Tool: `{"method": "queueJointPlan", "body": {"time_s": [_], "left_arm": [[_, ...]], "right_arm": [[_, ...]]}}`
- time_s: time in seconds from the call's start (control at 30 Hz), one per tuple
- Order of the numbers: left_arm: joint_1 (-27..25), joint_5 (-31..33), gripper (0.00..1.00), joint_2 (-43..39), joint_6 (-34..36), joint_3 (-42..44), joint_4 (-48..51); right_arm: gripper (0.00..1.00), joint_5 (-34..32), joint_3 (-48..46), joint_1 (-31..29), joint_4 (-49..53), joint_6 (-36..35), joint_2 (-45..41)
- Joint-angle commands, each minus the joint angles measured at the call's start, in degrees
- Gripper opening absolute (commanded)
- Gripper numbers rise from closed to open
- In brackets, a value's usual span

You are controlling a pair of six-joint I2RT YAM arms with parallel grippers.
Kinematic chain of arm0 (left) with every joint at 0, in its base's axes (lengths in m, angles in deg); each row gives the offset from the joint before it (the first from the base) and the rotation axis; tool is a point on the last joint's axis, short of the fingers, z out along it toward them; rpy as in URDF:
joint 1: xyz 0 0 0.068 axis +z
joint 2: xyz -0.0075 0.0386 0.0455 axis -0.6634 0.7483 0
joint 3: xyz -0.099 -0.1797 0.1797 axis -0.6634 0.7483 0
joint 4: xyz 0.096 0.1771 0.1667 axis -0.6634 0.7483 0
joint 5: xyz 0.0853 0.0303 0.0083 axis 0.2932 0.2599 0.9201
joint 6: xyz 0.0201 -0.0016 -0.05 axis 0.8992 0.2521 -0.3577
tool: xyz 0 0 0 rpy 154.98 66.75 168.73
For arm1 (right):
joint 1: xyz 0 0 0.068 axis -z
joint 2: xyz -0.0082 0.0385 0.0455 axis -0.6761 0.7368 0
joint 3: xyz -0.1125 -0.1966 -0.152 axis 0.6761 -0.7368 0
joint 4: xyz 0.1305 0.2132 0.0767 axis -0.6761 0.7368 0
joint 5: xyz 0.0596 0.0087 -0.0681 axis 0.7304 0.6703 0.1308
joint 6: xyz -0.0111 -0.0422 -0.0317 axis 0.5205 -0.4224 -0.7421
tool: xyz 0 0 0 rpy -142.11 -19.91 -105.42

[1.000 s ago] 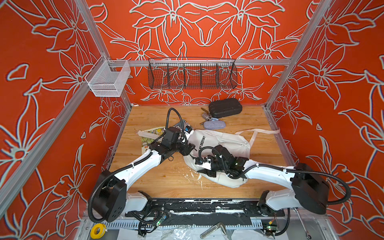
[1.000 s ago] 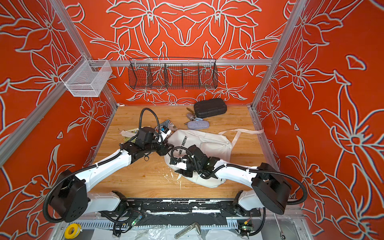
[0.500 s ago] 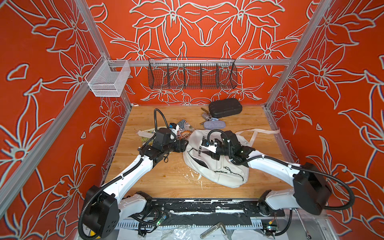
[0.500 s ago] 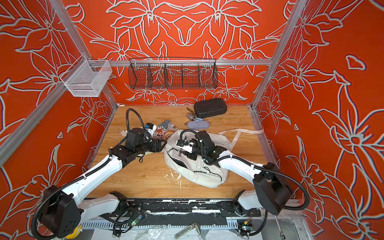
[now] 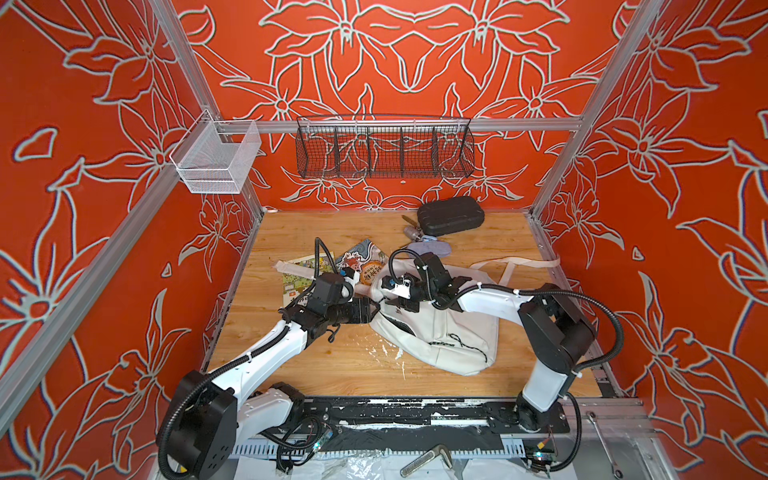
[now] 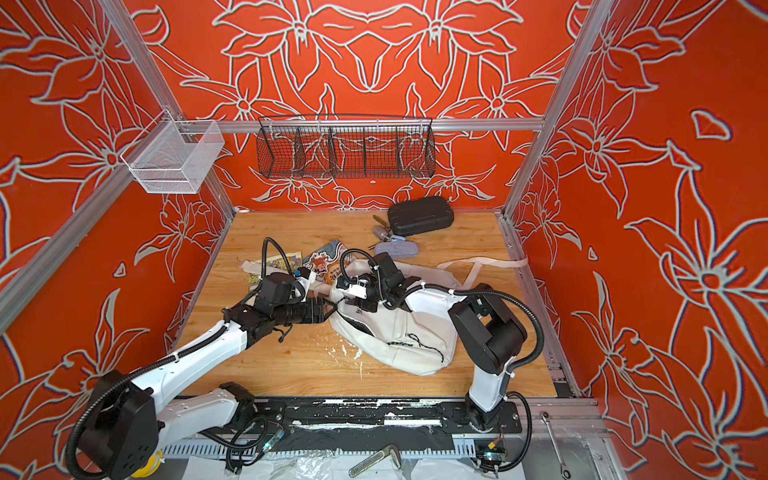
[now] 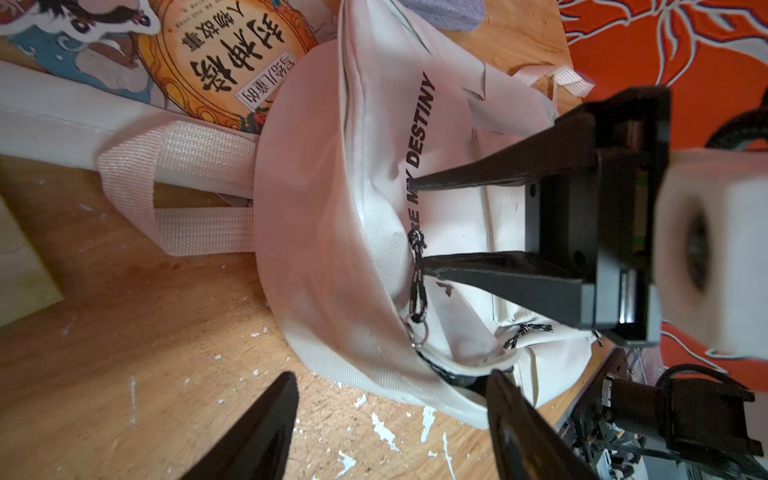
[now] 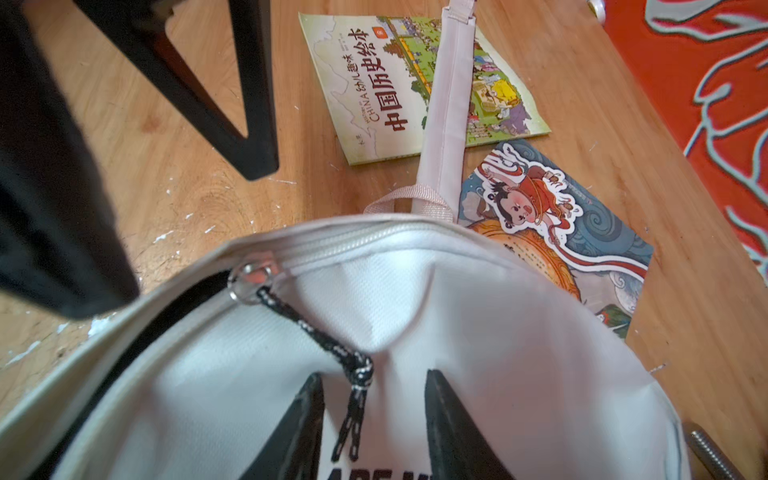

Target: Pack the student bag

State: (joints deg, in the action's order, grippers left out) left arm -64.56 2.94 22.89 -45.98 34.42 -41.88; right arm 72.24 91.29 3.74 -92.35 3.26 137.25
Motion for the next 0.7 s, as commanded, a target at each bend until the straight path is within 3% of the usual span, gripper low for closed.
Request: {"method": "queueJointPlan", "body": {"time_s": [0.0, 0.17, 0.33, 0.4, 0.67], "left_arm": [[-0.46, -2.28, 0.7, 1.9, -0.79, 0.14, -2.12], [-0.89, -3.93, 0.61, 4.61, -0.05, -0.81, -2.32], [-0.9, -1.94, 0.53, 6.27, 0.29, -0.79, -1.47], [-0.91, -1.08, 0.46, 6.18, -0.07, -0.33, -2.61], [-1.54, -2.86, 0.11, 5.32, 0.95, 0.94, -5.5]], "right_arm": [[0.41, 2.71, 2.47, -0.82, -0.67, -0.08, 1.9], [0.32, 1.5, 2.97, -1.79, -2.12, 1.94, 3.13], [0.09, -0.52, 1.58, -2.15, -4.44, 4.96, 1.58], [0.02, -0.87, 1.41, -2.32, -3.98, 5.39, 0.96], [0.0, -4.94, 0.86, -2.76, -3.47, 9.63, -1.06]]}}
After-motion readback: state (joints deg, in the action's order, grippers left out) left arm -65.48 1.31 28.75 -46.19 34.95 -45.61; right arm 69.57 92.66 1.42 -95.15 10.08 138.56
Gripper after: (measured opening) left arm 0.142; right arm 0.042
